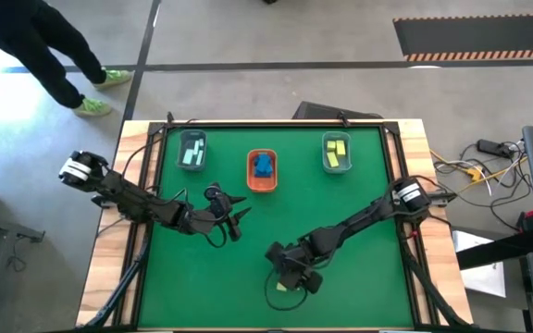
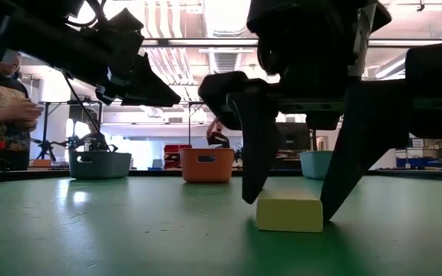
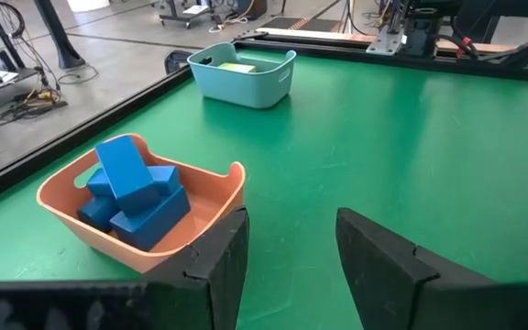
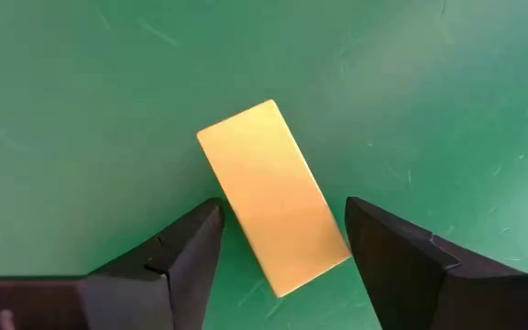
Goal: Sort & place blocks by color
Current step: Put the yellow wooden block into the green bin
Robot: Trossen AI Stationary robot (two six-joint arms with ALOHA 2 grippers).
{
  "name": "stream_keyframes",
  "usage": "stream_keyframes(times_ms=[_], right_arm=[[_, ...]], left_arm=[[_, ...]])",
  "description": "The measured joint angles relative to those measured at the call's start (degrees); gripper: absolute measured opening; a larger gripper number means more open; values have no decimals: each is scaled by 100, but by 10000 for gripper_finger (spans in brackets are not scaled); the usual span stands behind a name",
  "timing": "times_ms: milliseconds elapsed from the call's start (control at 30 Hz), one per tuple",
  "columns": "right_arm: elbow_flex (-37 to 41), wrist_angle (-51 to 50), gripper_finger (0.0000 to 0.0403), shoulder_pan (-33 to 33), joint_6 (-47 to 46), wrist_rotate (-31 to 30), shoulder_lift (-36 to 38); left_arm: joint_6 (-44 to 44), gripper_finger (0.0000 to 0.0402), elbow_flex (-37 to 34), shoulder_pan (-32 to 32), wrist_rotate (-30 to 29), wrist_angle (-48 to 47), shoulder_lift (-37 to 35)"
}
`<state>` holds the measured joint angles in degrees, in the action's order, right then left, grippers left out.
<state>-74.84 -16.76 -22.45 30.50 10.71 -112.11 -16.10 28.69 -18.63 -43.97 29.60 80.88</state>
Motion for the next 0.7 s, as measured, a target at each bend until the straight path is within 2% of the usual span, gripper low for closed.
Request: stream_keyframes(times_ms=[333,533,700], right_arm=[[10,13,120,259,21,592,-76],[8,13,118,319,11,624,-59],[34,-247,118,357,-542,454,236]], left_arm=[[3,151,3,13,-1,-4,0],[2,151,2,28,-1,-3,0],[2,151,13,28,-1,-5,0]])
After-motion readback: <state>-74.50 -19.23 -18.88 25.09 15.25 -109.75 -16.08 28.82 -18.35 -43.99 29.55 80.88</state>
